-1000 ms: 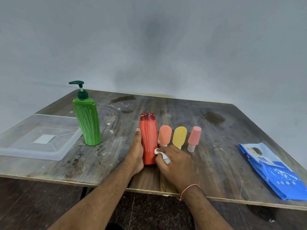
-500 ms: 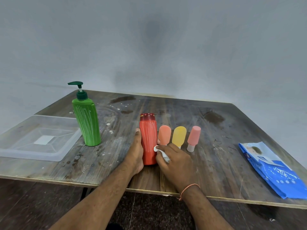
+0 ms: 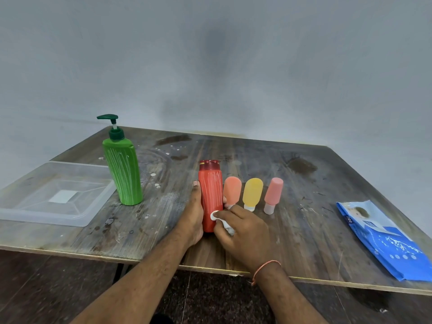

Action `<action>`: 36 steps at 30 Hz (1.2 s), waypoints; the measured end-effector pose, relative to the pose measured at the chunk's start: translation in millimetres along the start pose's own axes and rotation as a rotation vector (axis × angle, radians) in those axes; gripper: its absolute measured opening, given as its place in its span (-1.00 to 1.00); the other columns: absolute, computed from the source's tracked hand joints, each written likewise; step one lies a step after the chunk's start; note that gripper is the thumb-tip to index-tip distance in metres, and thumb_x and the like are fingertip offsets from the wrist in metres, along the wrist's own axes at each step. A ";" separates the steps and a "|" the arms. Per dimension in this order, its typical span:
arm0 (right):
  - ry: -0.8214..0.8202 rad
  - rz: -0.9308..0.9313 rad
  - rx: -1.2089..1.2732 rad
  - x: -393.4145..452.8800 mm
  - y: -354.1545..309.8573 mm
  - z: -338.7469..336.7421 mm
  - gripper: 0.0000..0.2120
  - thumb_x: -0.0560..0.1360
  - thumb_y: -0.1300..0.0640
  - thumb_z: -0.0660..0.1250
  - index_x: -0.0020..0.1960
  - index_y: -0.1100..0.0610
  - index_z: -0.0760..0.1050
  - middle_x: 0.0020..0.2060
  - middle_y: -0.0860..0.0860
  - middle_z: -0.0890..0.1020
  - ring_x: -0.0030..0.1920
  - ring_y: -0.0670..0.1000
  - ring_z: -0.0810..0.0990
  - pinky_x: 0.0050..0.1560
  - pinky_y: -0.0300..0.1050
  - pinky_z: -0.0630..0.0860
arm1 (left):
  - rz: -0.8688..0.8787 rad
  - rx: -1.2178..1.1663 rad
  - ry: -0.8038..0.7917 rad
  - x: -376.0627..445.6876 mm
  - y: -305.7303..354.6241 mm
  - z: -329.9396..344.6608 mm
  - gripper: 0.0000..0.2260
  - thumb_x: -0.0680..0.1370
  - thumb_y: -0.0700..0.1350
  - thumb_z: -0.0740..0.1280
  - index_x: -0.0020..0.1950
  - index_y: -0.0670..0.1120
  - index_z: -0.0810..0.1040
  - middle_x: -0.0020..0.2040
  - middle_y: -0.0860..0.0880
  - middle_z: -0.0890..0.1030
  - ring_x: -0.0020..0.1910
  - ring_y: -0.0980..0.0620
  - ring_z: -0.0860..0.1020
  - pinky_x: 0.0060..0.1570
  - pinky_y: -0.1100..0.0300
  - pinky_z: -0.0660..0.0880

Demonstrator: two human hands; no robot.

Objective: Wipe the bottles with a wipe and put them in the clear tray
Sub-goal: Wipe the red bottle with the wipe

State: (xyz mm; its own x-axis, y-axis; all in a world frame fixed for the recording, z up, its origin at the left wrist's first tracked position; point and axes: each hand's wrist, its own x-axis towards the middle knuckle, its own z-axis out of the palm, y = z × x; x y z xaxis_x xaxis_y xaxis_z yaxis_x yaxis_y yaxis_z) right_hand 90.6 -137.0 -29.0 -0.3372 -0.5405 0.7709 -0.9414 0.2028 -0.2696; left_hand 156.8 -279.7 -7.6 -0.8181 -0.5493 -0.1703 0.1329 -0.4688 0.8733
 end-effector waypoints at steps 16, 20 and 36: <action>0.017 -0.014 -0.067 1.4 1.2 2.2 -0.81 0.56 0.09 0.43 0.14 -0.03 0.73 -0.04 -0.10 0.68 -0.06 -0.01 0.68 -0.17 -0.03 0.63 | 0.009 0.011 0.014 -3.1 1.2 1.5 -0.21 0.63 0.44 -0.03 0.32 -0.19 0.60 0.07 -0.22 0.71 0.01 -0.12 0.71 0.11 -0.05 0.63; -0.029 -0.077 -0.041 0.5 -1.7 0.3 -0.80 0.59 0.07 0.42 0.18 -0.07 0.72 -0.05 -0.09 0.67 0.01 0.03 0.70 -0.12 -0.01 0.64 | 0.001 0.024 -0.003 -5.4 2.5 1.8 -0.20 0.63 0.44 -0.04 0.25 -0.21 0.63 0.03 -0.22 0.71 -0.03 -0.12 0.72 0.00 -0.01 0.65; 0.026 -0.123 -0.145 3.4 -7.7 0.5 -0.82 0.56 0.12 0.44 0.15 0.00 0.71 -0.07 -0.05 0.65 -0.10 0.05 0.63 -0.16 -0.04 0.61 | 0.020 0.023 0.009 -5.2 1.5 3.1 -0.27 0.68 0.36 -0.04 0.29 -0.21 0.61 0.06 -0.23 0.69 -0.02 -0.10 0.70 0.01 0.06 0.68</action>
State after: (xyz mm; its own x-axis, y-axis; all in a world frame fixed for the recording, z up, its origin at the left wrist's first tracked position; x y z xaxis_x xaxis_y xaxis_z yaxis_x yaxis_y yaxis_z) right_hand 96.7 -140.8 -24.6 -0.2171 -0.5478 0.8079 -0.9635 0.2529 -0.0875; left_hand 159.5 -275.4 -3.9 -0.8104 -0.5645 -0.1569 0.1360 -0.4417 0.8868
